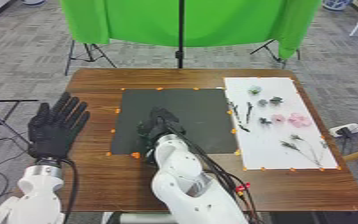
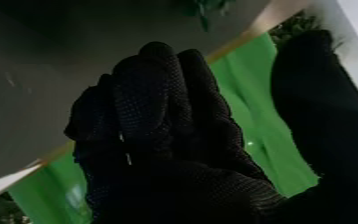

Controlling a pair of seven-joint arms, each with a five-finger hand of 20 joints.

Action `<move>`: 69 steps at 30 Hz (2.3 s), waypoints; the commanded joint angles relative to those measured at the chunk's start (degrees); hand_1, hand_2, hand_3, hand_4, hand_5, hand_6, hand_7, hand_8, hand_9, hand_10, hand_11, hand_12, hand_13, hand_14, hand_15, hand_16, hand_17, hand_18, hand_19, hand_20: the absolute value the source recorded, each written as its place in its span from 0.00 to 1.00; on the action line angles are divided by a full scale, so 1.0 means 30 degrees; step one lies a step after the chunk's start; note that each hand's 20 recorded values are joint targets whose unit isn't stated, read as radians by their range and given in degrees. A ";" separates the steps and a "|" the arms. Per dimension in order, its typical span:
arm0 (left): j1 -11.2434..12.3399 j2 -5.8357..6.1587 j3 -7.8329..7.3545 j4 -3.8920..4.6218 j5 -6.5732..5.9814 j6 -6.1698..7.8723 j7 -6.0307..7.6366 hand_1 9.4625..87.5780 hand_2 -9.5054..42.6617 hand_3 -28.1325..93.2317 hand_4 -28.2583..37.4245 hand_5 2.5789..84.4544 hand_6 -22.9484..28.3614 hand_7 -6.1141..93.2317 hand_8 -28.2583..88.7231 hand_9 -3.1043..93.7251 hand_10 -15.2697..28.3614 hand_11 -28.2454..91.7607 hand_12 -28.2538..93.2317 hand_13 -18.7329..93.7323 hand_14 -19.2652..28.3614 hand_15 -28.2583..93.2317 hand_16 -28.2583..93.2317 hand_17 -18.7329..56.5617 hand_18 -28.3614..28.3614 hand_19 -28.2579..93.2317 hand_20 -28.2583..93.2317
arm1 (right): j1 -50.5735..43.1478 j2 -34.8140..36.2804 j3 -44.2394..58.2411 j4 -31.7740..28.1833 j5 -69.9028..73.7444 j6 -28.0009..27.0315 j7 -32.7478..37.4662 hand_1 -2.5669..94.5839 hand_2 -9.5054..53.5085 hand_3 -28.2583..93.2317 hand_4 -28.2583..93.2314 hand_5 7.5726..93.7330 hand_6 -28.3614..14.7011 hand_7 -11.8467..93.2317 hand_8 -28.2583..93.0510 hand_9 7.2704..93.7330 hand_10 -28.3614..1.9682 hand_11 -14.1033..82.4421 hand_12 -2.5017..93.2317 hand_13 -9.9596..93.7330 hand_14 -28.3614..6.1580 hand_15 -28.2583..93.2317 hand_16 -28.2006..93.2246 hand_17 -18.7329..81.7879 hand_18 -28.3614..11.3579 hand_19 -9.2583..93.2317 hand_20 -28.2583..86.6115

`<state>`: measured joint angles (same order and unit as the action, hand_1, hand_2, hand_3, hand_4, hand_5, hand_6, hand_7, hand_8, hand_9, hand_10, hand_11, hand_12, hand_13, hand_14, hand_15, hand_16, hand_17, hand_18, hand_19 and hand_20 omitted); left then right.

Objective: Arrange flowers

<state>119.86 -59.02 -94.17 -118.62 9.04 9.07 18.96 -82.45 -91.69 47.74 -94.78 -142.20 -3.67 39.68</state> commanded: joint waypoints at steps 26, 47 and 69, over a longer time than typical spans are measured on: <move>0.1931 -0.0459 -0.0717 -0.0567 -0.0200 0.0063 0.0332 0.21 0.56 0.82 0.00 0.51 0.62 0.13 0.17 0.42 0.65 0.36 0.28 0.40 0.71 0.44 0.18 0.14 0.72 0.50 0.31 | -0.2005 0.3830 -0.1249 -0.4460 0.1422 -0.6247 -0.1626 0.38 0.02 0.92 0.05 0.69 0.45 0.27 0.14 0.53 0.08 0.50 0.22 0.59 0.19 0.87 0.39 0.47 0.01 0.97 0.52; 0.2752 -0.1266 -0.1230 -0.0758 -0.0409 -0.0171 0.0642 0.21 0.56 0.82 0.00 0.51 0.62 0.13 0.17 0.42 0.65 0.37 0.28 0.40 0.72 0.44 0.18 0.14 0.73 0.50 0.31 | -0.2200 0.5991 0.1519 -0.7377 0.1801 -0.3583 -0.0822 0.37 0.02 0.92 0.05 0.69 0.44 0.37 0.14 0.53 0.08 0.46 0.21 0.60 0.18 0.86 0.38 0.48 0.00 0.98 0.49; 0.3283 -0.1807 -0.1230 -0.1051 -0.0562 -0.0435 0.1087 0.21 0.55 0.83 0.00 0.51 0.61 0.13 0.17 0.42 0.65 0.37 0.29 0.40 0.72 0.44 0.18 0.14 0.73 0.50 0.31 | -1.0782 1.0509 1.5089 -0.9362 -0.0517 0.2128 0.1572 0.33 0.00 0.90 0.00 0.62 0.45 0.31 0.12 0.54 0.18 0.46 0.21 0.54 0.21 0.84 0.39 0.44 0.05 0.96 0.49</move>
<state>127.87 -63.60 -97.77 -121.39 8.00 7.72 21.80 -105.80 -60.58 86.56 -123.65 -139.18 1.46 42.48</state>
